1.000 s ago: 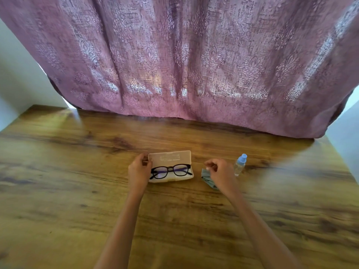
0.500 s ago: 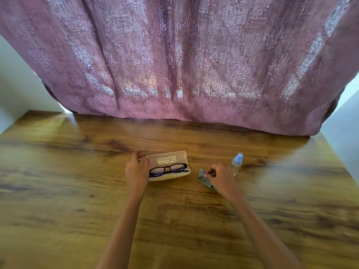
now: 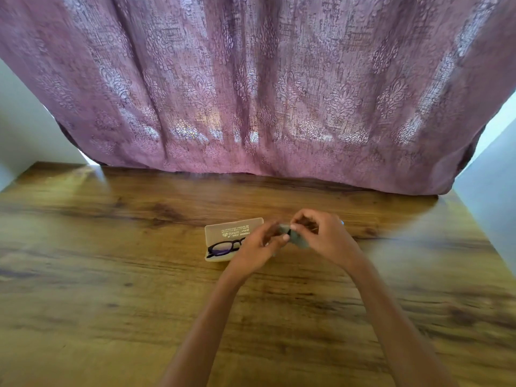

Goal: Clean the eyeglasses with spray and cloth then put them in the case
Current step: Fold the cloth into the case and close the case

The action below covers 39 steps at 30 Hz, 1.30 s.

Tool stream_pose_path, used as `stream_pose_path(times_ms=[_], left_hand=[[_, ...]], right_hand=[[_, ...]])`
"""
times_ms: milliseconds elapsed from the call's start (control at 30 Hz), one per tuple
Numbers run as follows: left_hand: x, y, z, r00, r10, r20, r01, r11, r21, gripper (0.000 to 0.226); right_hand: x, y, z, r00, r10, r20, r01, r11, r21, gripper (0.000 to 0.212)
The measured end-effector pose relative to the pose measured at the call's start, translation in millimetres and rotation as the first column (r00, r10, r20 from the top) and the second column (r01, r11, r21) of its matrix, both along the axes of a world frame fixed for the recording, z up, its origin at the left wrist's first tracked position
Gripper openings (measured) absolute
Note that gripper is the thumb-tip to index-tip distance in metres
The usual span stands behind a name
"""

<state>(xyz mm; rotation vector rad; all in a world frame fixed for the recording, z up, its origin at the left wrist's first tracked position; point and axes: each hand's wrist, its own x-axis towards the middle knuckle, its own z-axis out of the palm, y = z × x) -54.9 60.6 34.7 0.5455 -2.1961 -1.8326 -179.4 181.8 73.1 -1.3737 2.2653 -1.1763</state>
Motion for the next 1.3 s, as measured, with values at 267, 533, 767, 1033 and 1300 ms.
stream_pose_path(times_ms=[267, 533, 767, 1033, 1300], left_hand=[[5.6, 3.4, 15.9, 0.991, -0.13, -0.028, 0.126, 0.851, 0.509, 0.036], [3.9, 7.0, 13.0, 0.987, -0.082, -0.141, 0.158, 0.699, 0.698, 0.026], [4.2, 12.4, 15.5, 0.978, 0.199, -0.06, -0.113, 0.753, 0.649, 0.041], [10.4, 10.9, 11.4, 0.976, 0.213, -0.035, -0.137, 0.734, 0.665, 0.035], [14.3, 7.4, 8.3, 0.977, 0.204, 0.062, -0.181, 0.64, 0.746, 0.03]], right_hand=[[-3.9, -6.9, 28.7, 0.976, 0.144, 0.163, -0.138, 0.989, -0.049, 0.016], [-6.0, -6.5, 35.6, 0.905, 0.168, 0.392, -0.156, 0.986, -0.063, 0.017], [19.2, -3.2, -0.5, 0.691, -0.17, 0.703, 0.276, 0.96, -0.039, 0.054], [32.8, -0.5, -15.9, 0.561, -0.07, 0.825, 0.265, 0.959, -0.099, 0.024], [25.6, 3.2, -9.3, 0.477, -0.085, 0.875, 0.297, 0.952, -0.07, 0.02]])
